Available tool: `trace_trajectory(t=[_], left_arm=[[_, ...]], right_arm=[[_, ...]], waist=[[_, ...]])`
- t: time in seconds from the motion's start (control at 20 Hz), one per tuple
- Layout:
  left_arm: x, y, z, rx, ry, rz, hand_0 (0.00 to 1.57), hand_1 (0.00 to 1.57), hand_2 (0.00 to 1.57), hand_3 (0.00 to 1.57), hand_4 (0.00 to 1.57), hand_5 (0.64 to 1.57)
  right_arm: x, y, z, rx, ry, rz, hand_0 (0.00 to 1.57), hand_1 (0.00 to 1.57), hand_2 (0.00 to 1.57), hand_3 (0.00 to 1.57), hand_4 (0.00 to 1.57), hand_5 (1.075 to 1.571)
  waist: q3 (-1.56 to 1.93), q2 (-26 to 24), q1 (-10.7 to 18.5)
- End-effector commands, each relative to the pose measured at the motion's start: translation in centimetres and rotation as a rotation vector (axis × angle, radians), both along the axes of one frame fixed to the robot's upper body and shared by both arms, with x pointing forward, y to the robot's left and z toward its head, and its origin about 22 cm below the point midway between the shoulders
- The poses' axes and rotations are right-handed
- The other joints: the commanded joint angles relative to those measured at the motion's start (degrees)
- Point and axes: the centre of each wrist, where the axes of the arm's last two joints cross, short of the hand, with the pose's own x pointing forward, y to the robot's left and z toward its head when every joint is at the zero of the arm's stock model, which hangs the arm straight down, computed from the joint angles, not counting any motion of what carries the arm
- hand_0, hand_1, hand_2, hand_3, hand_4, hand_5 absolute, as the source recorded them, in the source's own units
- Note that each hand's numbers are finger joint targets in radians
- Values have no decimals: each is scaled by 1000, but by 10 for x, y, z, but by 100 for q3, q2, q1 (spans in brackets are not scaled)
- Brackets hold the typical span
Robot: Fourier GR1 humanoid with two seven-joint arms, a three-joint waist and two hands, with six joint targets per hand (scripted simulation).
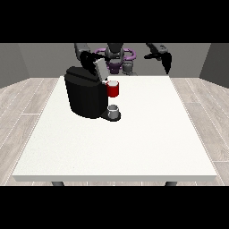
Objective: Insert the coffee pod into the coffee machine and close the lid
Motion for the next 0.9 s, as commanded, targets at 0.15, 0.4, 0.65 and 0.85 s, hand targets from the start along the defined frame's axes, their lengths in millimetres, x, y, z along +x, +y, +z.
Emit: trace_trajectory(t=[0.15,0.4,0.65,0.85], left_arm=[[0,10,-7,-17,15,-8,0,0,0,0,156,1571],[11,21,12,-2,26,-13,0,0,0,0,154,1571],[19,-11,24,8,-98,-88,0,0,0,0,196,1571],[7,-32,4,-19,-67,-92,0,0,0,0,165,1571]], right_arm=[[7,31,20,-64,-8,52,0,0,0,0,0,1571],[0,43,12,-128,-26,84,0,0,0,0,149,1571],[10,32,38,-101,-97,46,0,0,0,0,116,1571],[-2,50,30,-79,-92,75,0,0,0,0,30,1571]], waist=[[0,-23,149],[0,-65,106],[2,287,337],[1,-75,358]])
